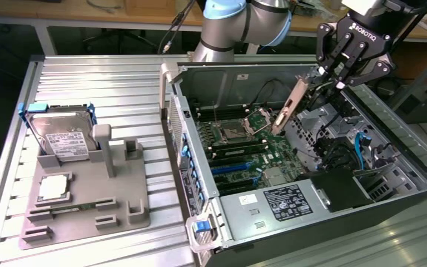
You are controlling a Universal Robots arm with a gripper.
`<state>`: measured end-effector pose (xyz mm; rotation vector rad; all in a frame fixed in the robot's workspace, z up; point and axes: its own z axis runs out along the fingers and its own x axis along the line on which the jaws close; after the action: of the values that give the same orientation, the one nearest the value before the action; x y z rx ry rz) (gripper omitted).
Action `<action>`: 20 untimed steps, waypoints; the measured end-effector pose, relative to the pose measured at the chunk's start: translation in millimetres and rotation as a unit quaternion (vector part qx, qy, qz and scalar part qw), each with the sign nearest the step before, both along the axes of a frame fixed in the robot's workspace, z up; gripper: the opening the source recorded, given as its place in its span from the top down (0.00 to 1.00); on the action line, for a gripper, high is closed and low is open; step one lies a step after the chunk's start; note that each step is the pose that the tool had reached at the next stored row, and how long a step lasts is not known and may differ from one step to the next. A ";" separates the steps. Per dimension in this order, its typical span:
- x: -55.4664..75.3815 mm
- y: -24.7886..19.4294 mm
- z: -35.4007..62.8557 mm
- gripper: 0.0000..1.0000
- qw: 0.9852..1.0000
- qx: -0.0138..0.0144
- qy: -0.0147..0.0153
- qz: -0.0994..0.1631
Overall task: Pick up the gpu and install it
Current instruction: 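Insert the gpu into the slot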
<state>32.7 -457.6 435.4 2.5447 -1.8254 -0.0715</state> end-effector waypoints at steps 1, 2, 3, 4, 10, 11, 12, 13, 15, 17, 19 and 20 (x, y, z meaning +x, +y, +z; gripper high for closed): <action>0.0 0.0 0.0 0.73 1.000 0.000 0.000 0.002; 0.0 0.0 0.0 0.73 1.000 0.000 0.000 0.004; 0.0 0.0 0.0 0.73 1.000 0.000 0.000 0.006; 0.0 0.0 0.0 0.73 1.000 0.000 0.000 0.007; -0.2 0.0 0.0 0.73 1.000 0.000 0.000 0.020; -0.2 0.0 0.0 0.73 1.000 0.000 0.000 0.022; -0.3 0.0 0.0 0.73 1.000 0.000 0.000 0.025; -0.3 0.0 0.0 0.73 1.000 0.000 0.000 0.027; -0.4 0.0 0.0 0.73 1.000 0.000 0.000 0.031; -0.7 0.0 0.0 0.73 0.999 0.000 0.000 0.037; -2.1 0.0 -0.1 0.73 0.999 0.000 0.000 0.034; -2.1 0.1 -0.1 0.73 1.000 0.000 0.000 0.026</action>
<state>30.6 -457.6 435.4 2.5909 -1.7568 -0.0711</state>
